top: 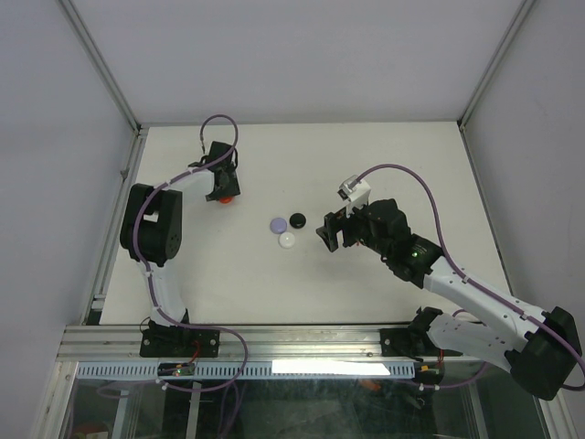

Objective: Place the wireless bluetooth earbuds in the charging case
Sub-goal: Pick up the charging case at the center of the board.

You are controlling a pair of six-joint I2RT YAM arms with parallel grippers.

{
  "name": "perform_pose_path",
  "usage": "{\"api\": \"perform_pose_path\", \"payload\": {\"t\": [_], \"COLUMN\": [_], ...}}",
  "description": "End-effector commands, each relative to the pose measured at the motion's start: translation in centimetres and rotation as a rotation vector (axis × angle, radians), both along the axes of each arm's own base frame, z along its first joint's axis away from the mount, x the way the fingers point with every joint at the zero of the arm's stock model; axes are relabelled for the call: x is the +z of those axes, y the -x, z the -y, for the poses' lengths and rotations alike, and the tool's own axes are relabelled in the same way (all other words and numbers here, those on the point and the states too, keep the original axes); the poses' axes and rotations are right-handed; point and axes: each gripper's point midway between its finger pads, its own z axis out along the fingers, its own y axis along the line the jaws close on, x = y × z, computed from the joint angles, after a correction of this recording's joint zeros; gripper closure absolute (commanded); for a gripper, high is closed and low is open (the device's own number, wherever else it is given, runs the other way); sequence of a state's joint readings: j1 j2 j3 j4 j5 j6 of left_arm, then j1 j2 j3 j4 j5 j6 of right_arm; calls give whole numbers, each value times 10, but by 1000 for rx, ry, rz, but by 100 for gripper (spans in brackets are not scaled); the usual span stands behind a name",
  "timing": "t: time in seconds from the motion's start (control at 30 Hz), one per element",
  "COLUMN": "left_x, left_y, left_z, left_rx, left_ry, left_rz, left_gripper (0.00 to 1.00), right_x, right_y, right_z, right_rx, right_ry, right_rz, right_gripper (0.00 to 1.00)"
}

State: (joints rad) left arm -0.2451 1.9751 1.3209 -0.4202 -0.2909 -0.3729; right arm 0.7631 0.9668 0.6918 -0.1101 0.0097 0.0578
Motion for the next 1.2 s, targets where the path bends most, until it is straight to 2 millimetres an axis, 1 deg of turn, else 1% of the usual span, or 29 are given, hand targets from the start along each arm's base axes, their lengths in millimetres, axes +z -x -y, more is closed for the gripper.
{"api": "perform_pose_path", "payload": {"t": [0.0,0.1,0.2,0.37,0.5,0.53,0.6,0.63,0.67,0.77,0.93,1.1,1.17], "left_x": [12,21,37,70,98,105,113,126,133,150,175,200,203], "left_y": [-6,1,10,28,46,54,64,70,74,89,112,137,147], "left_z": [11,18,28,43,65,70,79,84,88,101,119,143,150], "left_rx": [-24,-49,-75,-107,-164,-184,-220,-246,-267,-337,-467,-628,-692], "left_ry": [21,36,50,68,99,108,118,128,132,136,143,167,169], "left_rz": [63,86,134,248,364,390,436,481,512,602,736,886,932], "left_gripper": [52,58,64,65,66,67,67,67,67,68,68,68,68], "right_x": [33,36,37,38,43,44,49,50,52,60,72,81,87], "right_y": [-4,-3,-4,-5,-6,-6,-6,-5,-10,-14,-21,-23,-23], "right_z": [-8,-11,-13,-17,-22,-23,-28,-32,-29,-35,-43,-59,-65], "right_rx": [19,26,21,18,19,19,24,33,15,16,8,53,72], "right_ry": [-62,-80,-83,-76,-85,-86,-101,-111,-127,-152,-157,-166,-171], "right_rz": [58,47,32,-14,-57,-71,-92,-111,-129,-166,-207,-255,-269], "right_gripper": [22,22,22,22,22,22,22,22,22,22,23,24,25]}}
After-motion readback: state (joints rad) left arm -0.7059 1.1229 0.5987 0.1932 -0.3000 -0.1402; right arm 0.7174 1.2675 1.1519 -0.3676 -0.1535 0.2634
